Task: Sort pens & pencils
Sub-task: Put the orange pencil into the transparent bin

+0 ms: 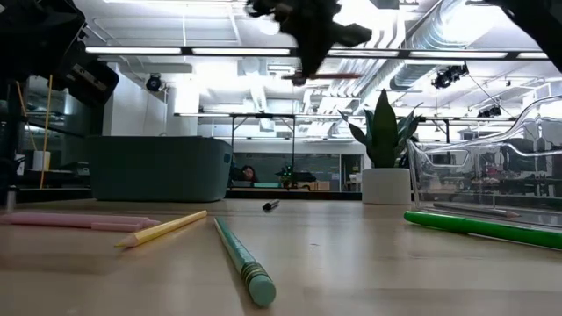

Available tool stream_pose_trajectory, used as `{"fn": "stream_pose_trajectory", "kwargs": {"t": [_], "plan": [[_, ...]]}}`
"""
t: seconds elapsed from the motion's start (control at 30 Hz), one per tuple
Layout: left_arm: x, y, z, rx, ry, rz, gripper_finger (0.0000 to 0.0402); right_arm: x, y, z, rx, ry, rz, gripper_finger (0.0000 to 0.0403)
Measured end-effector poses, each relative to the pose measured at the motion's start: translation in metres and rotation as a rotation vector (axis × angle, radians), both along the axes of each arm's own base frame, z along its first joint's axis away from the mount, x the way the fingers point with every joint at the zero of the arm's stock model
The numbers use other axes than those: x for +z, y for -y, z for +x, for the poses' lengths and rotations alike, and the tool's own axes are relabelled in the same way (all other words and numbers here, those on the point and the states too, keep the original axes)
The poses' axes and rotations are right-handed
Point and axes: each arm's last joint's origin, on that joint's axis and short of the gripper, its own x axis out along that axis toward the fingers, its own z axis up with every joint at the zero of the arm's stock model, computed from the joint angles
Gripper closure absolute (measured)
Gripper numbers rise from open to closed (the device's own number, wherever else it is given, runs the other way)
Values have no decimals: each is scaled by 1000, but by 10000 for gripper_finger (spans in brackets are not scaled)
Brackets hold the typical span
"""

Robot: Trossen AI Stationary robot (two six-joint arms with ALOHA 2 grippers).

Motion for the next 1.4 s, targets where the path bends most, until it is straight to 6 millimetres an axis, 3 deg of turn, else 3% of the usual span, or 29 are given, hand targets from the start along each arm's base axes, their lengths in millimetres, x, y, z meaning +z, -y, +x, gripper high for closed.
{"fn": "stream_pose_trajectory", "kwargs": {"t": [0.6, 0.93, 1.07, 1.2, 1.4], "plan": [[0, 0, 0, -8, 0, 0, 401, 68, -6, -48, -66, 191, -123, 393], [0, 0, 0, -8, -1, -3, 401, 112, -23, -105, -141, 346, -247, 393], [0, 0, 0, -8, -1, -3, 401, 98, -30, -136, -219, 307, -222, 393], [0, 0, 0, -8, -1, -3, 401, 68, -40, -167, -319, 241, -185, 393], [0, 0, 0, -5, 0, -2, 401, 22, -52, -194, -410, 223, -76, 393]]}}
